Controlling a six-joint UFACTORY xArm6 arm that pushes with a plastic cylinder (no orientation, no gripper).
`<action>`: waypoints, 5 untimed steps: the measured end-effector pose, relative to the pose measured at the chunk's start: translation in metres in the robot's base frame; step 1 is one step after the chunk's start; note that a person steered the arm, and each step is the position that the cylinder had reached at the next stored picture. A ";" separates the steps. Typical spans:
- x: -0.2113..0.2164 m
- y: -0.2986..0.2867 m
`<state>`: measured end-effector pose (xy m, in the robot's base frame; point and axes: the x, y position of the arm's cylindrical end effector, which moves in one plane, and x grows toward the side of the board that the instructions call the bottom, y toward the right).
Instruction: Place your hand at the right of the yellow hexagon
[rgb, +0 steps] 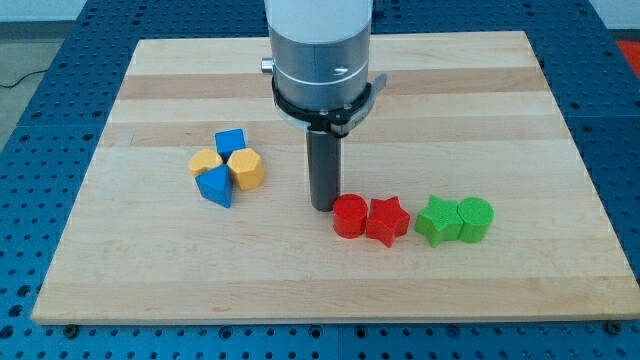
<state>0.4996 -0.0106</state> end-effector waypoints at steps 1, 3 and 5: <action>0.006 0.000; 0.012 0.000; 0.012 -0.027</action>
<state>0.5113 -0.0379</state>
